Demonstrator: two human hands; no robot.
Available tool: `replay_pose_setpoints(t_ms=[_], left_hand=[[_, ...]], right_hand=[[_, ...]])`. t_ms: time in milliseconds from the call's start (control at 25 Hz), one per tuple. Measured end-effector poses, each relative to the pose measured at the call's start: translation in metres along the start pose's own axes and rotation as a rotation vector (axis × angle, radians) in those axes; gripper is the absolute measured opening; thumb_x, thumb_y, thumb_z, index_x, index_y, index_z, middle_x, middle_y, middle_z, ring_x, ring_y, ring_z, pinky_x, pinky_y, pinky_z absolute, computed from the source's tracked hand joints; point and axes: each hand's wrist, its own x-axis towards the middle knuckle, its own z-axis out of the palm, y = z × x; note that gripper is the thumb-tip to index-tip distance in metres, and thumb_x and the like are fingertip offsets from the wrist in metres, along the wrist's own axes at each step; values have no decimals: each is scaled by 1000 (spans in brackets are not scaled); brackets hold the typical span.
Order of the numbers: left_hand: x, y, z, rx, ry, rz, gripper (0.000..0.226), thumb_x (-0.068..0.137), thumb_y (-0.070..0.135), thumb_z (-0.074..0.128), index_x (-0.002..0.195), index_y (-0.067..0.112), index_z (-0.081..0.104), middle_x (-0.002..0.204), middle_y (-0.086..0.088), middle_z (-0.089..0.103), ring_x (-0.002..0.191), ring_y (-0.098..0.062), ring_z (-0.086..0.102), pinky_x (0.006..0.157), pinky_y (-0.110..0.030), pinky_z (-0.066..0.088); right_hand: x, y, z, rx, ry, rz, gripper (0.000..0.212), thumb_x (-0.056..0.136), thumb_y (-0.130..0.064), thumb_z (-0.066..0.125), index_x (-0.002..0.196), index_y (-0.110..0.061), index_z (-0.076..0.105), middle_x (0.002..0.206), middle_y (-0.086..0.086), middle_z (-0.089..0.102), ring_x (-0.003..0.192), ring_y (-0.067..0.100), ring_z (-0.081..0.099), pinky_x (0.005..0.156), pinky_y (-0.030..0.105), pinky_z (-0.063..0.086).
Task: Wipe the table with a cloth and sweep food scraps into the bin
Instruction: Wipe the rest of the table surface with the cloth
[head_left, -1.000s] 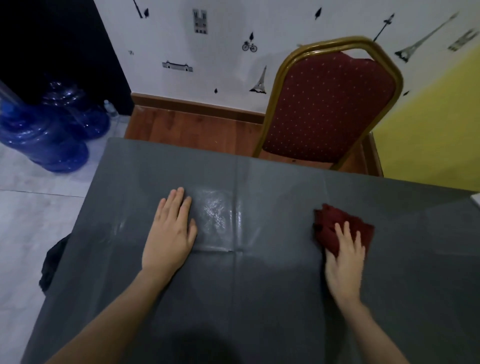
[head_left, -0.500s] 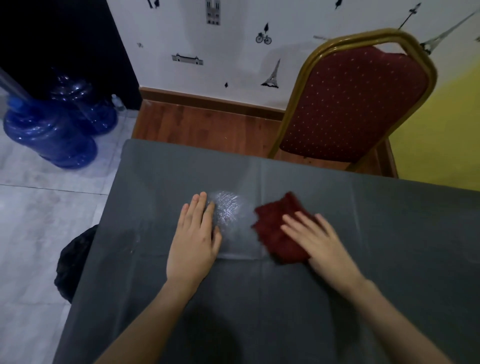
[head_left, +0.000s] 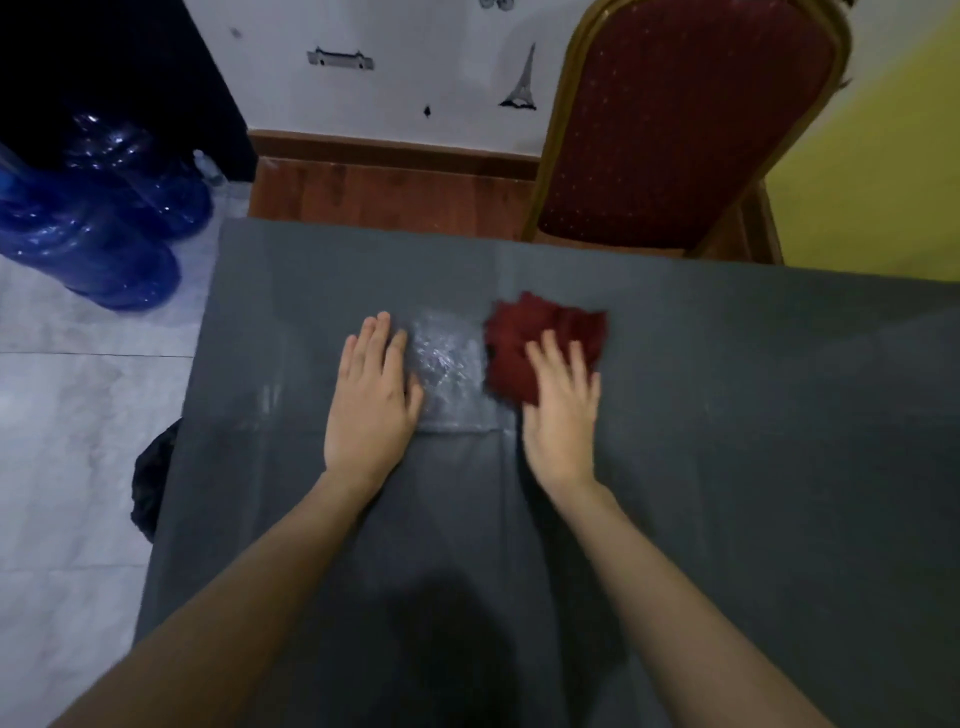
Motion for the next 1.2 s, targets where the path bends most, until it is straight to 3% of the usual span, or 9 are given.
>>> replay_pose_setpoints(t_ms=[120,240,360,520,680,800,920,1080,1200], left_hand=[[2,-2,-1,22,-5,-5,50,93,22,38,136,-4,44,150,-23,35,142,-36,29,120,-46,18],[-3,7,-5,87,-17,27,46,94,19,36,132,-6,46,150,-25,33,142,-38,27,119,-50,17],[-27,50,-6,46,-29,95,44,93,20,40,129,-5,47,151,-25,31,143,-37,24,120,-47,12],[-87,142,26,-54,-105,177,45,91,20,40,127,-4,51,149,-24,37,141,-37,31,118,-45,15],[-130,201,45,-81,-99,-8,46,93,14,36,134,-4,47,150,-22,36,142,-34,28,118,-48,17],[-148,222,46,-36,-137,-19,49,92,16,36,135,-4,46,149,-23,36,141,-35,30,118,-46,17],[-165,229,44,31,-216,139,53,93,22,35,141,1,43,153,-17,33,144,-31,27,118,-42,14],[-175,217,35,38,-307,331,57,95,34,39,148,13,35,160,-5,20,149,-21,13,120,-39,7],[-175,213,32,30,-328,349,57,97,37,39,149,18,33,161,-2,16,149,-18,10,120,-39,9]], right_hand=[[-52,23,-17,-189,-220,-547,84,69,-3,55,147,-18,29,158,0,20,146,27,11,115,55,15],[-81,89,-45,-280,-337,-742,85,71,-8,45,150,-23,19,160,-4,11,147,22,3,118,49,8],[-90,164,-72,-331,-270,-594,88,66,-15,49,149,-26,22,159,-6,15,147,19,8,116,50,12],[-115,240,-102,-262,-104,-39,86,71,-5,64,147,-24,29,157,-5,22,145,19,16,113,56,19],[-139,243,-100,-85,-4,115,69,82,-5,54,146,-18,32,157,-1,24,145,26,16,113,58,19],[-150,216,-92,-20,-11,38,62,80,-18,43,143,-16,40,154,2,32,143,29,22,111,60,22],[-164,207,-85,-21,-134,-306,71,75,-12,56,143,-21,38,156,-2,27,145,26,17,113,57,18],[-148,260,-108,-189,-267,-715,83,67,-11,58,145,-23,34,157,-4,22,146,23,14,114,52,14],[-135,313,-135,-282,-284,-649,93,58,-9,69,144,-24,36,156,-4,26,144,21,20,113,50,17]])
